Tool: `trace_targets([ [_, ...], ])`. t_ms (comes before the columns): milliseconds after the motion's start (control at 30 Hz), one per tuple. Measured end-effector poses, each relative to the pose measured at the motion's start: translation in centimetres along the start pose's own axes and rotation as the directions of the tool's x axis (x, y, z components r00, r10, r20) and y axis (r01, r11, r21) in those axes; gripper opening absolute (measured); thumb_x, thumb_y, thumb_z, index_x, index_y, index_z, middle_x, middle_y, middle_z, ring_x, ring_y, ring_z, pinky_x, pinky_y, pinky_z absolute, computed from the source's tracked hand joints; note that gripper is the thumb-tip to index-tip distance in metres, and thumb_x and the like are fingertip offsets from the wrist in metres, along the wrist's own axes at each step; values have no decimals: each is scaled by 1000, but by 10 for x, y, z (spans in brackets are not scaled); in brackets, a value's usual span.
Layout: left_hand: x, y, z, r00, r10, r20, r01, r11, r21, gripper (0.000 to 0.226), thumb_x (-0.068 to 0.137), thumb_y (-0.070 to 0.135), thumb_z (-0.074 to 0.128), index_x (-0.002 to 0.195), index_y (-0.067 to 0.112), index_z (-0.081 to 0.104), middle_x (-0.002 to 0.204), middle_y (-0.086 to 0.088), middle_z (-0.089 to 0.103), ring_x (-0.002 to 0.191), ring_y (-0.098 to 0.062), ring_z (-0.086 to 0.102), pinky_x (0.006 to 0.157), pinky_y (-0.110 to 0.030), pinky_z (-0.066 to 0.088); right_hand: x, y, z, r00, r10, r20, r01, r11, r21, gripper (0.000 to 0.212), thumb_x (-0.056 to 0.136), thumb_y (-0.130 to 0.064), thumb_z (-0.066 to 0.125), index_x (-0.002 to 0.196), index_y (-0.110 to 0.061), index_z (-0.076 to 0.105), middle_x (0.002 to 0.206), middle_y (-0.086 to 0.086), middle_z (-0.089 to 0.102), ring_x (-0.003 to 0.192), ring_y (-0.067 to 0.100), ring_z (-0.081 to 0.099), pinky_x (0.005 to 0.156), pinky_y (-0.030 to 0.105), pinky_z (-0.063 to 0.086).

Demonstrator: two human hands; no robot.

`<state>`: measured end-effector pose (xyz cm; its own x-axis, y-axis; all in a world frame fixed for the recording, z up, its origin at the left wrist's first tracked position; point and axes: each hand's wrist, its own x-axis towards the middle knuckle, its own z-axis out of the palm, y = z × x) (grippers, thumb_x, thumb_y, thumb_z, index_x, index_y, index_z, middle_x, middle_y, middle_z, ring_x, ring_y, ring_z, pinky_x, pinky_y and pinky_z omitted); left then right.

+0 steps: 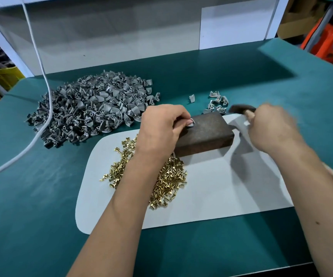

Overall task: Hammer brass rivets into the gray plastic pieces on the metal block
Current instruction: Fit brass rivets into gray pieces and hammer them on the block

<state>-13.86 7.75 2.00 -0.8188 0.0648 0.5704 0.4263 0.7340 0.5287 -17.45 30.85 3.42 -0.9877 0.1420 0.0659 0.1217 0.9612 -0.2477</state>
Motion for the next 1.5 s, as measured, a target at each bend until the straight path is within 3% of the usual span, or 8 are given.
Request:
trace_targets([
  [167,-1,6,4,999,2,39,-3,1000,19,10,84,6,80,90,14,81,86,2,76,82,-14,71,80,-37,59,0,-7,-27,992,-123,-35,128,955,267,34,104,-28,50,74,-12,47,77,15,58,71,38,48,54,38,31],
  [367,-3,6,2,985,-164,43,168,982,-89,25,84,4,80,89,22,63,82,4,72,84,-13,72,80,-41,61,-25,-40,-37,858,-499,-125,506,775,378,21,101,-37,56,85,-23,60,72,-6,62,71,14,57,59,28,41],
  [500,-3,7,0,979,-203,23,204,978,-49,35,81,15,83,90,26,52,80,13,74,90,-5,71,87,-42,57,-25,-42,-27,869,-493,-37,486,838,249,26,102,-38,53,82,-22,55,70,-6,57,70,21,56,56,33,35],
  [667,-2,0,2,959,-281,26,282,956,-82,13,79,28,85,85,27,73,89,15,73,99,-8,65,93,-39,51,-22,-38,-23,892,-452,-28,440,851,286,29,103,-35,54,76,-23,52,69,-7,54,66,11,52,52,28,31],
  [833,-2,-3,4,931,-361,63,364,895,-257,11,82,17,83,78,26,77,98,11,73,104,-1,65,84,-26,51,-22,-37,-19,906,-423,-27,410,856,314,34,103,-35,54,72,-22,50,66,-4,52,64,14,51,51,30,28],
  [933,-1,0,5,927,-368,67,371,880,-298,10,86,15,79,84,25,77,99,12,75,107,-1,66,93,-29,49,-25,-36,-15,909,-417,-16,398,855,333,32,102,-36,54,74,-21,52,68,-4,55,65,16,54,51,31,30],
  [1300,-2,5,10,947,-320,32,314,901,-300,12,85,6,77,86,18,77,84,7,77,84,-9,74,87,-39,60,-26,-36,-16,900,-436,-8,415,850,325,32,102,-36,54,73,-23,52,69,-3,55,65,17,54,52,33,32],
  [1500,-1,6,8,941,-338,9,329,910,-252,17,82,9,80,78,25,76,78,11,75,78,-4,72,83,-36,61,-29,-38,-24,893,-428,-140,449,814,370,37,102,-34,55,69,-18,47,60,0,55,58,23,53,51,34,35],
])
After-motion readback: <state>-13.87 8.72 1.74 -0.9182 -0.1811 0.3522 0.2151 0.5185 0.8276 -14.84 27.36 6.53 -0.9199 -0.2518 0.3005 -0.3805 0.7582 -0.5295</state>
